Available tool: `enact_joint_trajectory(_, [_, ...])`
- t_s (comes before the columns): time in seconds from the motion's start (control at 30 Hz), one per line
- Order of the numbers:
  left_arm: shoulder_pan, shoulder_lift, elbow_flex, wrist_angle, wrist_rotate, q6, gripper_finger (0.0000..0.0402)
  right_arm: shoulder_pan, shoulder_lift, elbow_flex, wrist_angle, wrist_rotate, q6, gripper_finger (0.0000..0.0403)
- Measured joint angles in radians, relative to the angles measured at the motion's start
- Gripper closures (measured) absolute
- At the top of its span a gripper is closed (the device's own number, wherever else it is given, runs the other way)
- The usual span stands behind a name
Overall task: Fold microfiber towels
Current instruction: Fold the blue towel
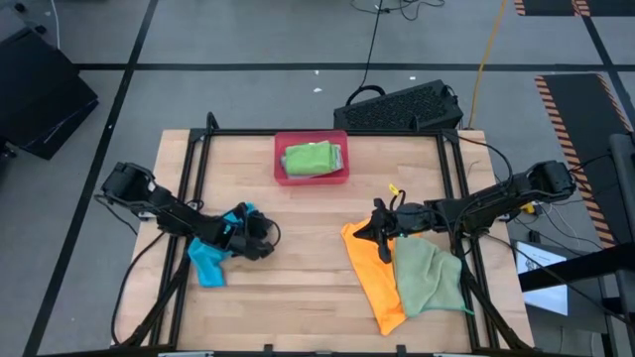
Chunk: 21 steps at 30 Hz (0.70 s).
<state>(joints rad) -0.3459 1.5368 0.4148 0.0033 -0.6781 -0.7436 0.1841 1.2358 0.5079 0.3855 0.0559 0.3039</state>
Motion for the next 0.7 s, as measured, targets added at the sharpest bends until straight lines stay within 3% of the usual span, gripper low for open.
enact_joint_trajectory(0.23, [-0.045,-0.067,0.049,0.01,-0.006,0.074,0.0397,0.063,0.0,0.0,0.0,0.087,0.054,0.0403])
enact_joint_trajectory(0.47, [-0.109,-0.076,0.184,-0.195,-0.031,0.067,0.0397,0.187,0.0,0.0,0.008,0.246,0.136,0.0403])
enact_joint_trajectory(0.7, [-0.196,-0.077,0.374,-0.157,-0.031,0.375,0.0398,0.297,0.076,0.0,0.136,0.425,0.173,0.0403])
